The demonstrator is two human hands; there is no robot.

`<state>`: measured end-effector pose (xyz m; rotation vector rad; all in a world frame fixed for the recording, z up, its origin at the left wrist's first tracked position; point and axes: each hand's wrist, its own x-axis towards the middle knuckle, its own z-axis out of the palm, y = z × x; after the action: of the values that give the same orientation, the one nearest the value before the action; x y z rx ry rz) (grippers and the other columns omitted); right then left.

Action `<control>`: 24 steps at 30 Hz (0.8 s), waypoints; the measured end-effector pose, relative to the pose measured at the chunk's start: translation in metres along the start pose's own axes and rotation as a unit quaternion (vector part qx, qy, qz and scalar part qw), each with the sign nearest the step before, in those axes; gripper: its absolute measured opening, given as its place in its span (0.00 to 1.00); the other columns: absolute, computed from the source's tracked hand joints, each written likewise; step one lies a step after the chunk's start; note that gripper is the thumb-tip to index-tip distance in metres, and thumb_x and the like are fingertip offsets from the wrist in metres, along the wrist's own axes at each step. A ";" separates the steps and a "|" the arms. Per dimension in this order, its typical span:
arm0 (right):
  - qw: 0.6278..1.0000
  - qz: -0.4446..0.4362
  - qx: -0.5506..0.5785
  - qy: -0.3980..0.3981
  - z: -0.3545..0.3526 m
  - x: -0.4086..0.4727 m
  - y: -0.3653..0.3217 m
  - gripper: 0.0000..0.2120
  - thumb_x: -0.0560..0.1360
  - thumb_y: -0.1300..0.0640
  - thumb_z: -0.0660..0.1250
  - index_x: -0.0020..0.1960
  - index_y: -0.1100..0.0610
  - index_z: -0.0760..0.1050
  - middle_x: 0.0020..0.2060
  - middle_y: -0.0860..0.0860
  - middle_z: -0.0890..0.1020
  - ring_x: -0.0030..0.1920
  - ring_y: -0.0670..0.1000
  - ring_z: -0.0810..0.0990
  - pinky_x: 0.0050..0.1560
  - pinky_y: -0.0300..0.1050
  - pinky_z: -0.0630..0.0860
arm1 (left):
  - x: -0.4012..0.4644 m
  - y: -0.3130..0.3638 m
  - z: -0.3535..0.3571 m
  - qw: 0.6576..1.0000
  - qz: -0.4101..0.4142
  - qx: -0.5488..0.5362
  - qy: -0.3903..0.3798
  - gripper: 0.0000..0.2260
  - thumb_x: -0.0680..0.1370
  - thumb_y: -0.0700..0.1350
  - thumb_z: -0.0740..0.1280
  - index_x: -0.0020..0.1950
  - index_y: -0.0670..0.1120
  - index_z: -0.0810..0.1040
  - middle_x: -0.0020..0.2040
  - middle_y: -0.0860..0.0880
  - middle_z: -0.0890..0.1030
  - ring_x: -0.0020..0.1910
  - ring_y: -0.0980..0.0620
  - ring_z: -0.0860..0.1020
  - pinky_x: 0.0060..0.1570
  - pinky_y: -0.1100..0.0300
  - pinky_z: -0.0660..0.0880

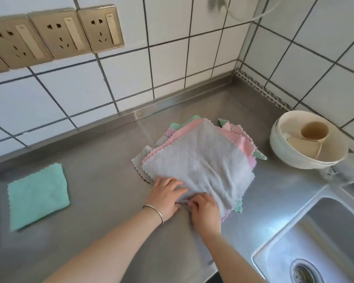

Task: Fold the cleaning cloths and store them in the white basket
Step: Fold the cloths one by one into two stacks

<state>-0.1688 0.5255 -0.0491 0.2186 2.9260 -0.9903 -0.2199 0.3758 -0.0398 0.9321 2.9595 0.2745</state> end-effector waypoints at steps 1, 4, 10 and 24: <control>0.997 0.049 0.062 0.023 -0.009 0.002 0.000 0.10 0.72 0.56 0.64 0.36 0.59 0.78 0.34 0.53 0.80 0.38 0.55 0.78 0.39 0.42 0.67 | 0.003 0.000 0.001 1.000 0.003 0.005 0.013 0.19 0.57 0.56 0.74 0.47 0.57 0.81 0.47 0.56 0.82 0.51 0.54 0.70 0.52 0.49 0.77; 0.982 0.114 0.150 0.031 -0.043 0.010 -0.007 0.09 0.78 0.57 0.59 0.40 0.57 0.71 0.33 0.52 0.78 0.37 0.54 0.75 0.36 0.44 0.67 | 0.015 -0.004 -0.010 0.998 -0.029 0.009 0.055 0.09 0.68 0.52 0.61 0.38 0.54 0.80 0.36 0.57 0.82 0.40 0.53 0.79 0.52 0.57 0.65; 0.986 -0.006 0.089 -0.139 -0.139 0.039 -0.037 0.08 0.75 0.53 0.64 0.40 0.57 0.73 0.30 0.46 0.71 0.31 0.45 0.67 0.32 0.38 0.63 | 0.029 -0.017 -0.071 0.978 -0.143 -0.143 0.052 0.12 0.74 0.56 0.61 0.37 0.49 0.74 0.41 0.44 0.82 0.45 0.44 0.78 0.51 0.53 0.69; 0.963 -0.122 0.184 -0.155 -0.160 0.042 -0.174 0.16 0.68 0.49 0.74 0.36 0.62 0.76 0.29 0.51 0.74 0.30 0.49 0.70 0.34 0.41 0.64 | -0.167 -0.117 -0.248 0.913 -0.277 -0.280 0.108 0.21 0.62 0.62 0.70 0.28 0.46 0.70 0.25 0.54 0.66 0.27 0.56 0.63 0.31 0.62 0.60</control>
<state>-0.2355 0.4913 0.1793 -0.2711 2.5056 -1.4509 -0.1685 0.1464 0.1793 -0.0096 2.8796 1.1633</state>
